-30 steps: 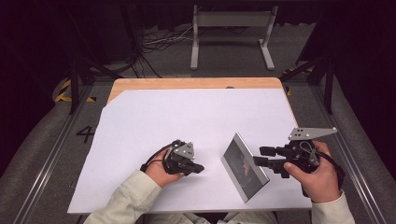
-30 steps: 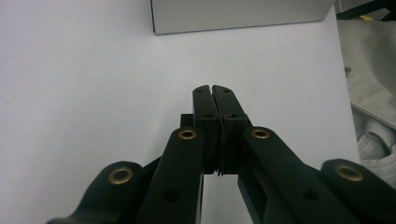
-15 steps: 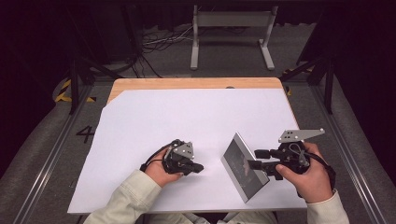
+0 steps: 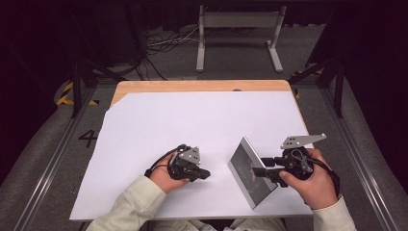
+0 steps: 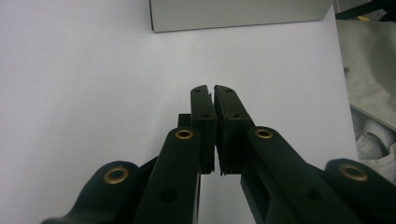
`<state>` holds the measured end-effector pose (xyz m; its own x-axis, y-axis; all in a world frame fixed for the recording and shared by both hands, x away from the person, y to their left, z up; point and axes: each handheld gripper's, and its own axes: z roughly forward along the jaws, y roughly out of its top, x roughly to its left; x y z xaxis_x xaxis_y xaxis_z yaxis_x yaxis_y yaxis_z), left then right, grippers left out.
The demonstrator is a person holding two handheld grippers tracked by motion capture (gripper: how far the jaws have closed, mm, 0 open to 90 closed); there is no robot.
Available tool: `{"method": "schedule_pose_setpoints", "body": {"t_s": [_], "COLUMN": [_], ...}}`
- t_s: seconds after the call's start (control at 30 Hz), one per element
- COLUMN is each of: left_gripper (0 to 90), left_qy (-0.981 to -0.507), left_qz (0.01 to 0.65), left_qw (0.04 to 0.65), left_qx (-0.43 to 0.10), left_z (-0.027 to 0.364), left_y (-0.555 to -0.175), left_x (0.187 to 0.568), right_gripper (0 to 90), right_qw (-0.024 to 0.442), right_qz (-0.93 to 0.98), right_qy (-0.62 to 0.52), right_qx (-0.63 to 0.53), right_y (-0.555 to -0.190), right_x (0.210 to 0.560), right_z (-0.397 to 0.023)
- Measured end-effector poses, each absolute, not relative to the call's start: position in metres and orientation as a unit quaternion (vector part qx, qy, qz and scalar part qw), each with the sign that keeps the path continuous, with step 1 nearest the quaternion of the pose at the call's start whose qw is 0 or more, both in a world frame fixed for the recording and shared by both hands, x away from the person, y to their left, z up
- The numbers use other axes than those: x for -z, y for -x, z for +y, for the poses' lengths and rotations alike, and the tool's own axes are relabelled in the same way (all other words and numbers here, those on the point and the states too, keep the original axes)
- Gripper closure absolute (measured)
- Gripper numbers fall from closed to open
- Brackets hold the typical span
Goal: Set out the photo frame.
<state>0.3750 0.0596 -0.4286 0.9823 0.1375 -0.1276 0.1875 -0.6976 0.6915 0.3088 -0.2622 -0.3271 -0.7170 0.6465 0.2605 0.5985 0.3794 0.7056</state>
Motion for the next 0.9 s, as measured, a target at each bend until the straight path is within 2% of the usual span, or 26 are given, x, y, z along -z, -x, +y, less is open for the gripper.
{"method": "schedule_pose_setpoints", "body": {"t_s": [0.2,0.57,0.9], "left_gripper": [87.3,87.3,87.3], "left_qy": [-0.921,-0.921,-0.920], "left_qz": [0.089,0.086,0.089], "left_qw": [0.379,0.379,0.380], "left_qx": [0.033,0.033,0.033], "left_z": [0.0597,0.0592,0.0595], "left_y": [-0.3750,-0.3751,-0.3755], "left_x": [0.4286,0.4286,0.4299], "right_gripper": [52.9,63.8,67.0], "right_qw": [0.028,0.028,0.034], "right_qz": [0.835,0.846,0.845], "right_qy": [-0.376,-0.375,-0.387], "right_qx": [-0.401,-0.378,-0.368], "right_y": [-0.3092,-0.3072,-0.3057], "right_x": [0.3301,0.3300,0.3280], "right_z": [-0.2584,-0.2551,-0.2529]}}
